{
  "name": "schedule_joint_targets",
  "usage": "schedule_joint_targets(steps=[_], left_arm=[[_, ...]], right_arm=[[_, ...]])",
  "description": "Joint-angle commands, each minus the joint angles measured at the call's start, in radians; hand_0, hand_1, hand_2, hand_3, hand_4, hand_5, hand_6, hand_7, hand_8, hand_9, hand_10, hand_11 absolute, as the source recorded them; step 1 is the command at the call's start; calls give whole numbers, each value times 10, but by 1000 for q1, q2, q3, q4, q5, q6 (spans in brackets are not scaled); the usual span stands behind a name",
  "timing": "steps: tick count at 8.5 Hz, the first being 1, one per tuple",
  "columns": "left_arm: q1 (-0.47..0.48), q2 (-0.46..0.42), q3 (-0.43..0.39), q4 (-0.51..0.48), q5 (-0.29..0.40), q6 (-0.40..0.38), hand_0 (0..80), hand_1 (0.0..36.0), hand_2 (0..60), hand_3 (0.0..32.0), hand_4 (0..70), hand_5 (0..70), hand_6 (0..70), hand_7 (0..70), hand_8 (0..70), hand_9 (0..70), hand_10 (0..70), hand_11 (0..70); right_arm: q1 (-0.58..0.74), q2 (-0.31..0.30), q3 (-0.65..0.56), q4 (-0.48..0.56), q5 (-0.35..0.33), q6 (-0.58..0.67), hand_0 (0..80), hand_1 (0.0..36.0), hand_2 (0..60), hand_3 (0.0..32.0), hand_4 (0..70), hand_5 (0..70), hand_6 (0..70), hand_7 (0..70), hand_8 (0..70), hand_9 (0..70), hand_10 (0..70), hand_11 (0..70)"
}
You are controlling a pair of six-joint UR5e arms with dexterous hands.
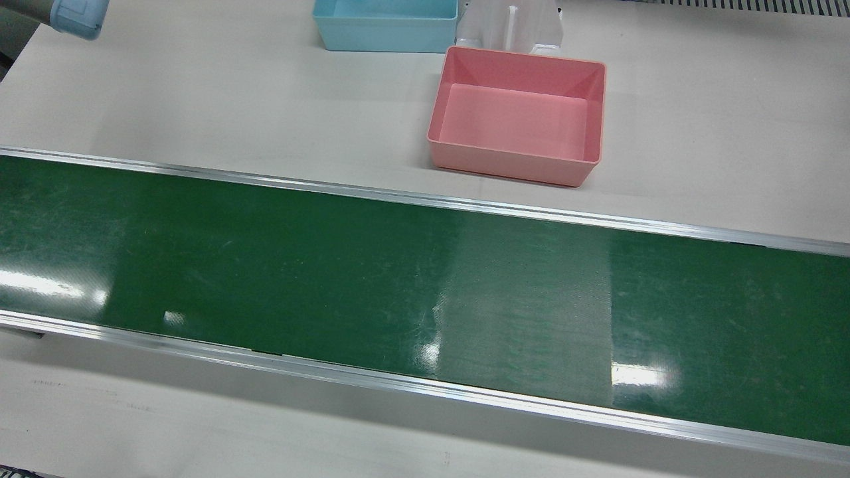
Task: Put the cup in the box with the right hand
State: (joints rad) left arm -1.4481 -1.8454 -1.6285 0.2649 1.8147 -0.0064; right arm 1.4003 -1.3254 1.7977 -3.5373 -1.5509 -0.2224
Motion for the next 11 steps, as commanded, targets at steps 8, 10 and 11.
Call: schedule_joint_targets(steps=[8,10,11], left_arm=[[0,0,-1,-1,0,0,0,0,0,0,0,0,0,0,0,0,0,0],[0,0,-1,0,0,-1,0,0,0,0,0,0,0,0,0,0,0,0],[0,0,-2,0,0,0,0,0,0,0,0,0,0,0,0,0,0,0]], right_arm=[[-4,-5,-8,2,0,-2,535,218,192,0,170,126,262,700,471,700,325,475],[-7,-5,-8,2,0,-2,535,219,192,0,174,125,261,700,468,700,323,473],[-10,-5,-9,2,0,-2,535,220,194,0,175,125,261,700,468,700,323,473]])
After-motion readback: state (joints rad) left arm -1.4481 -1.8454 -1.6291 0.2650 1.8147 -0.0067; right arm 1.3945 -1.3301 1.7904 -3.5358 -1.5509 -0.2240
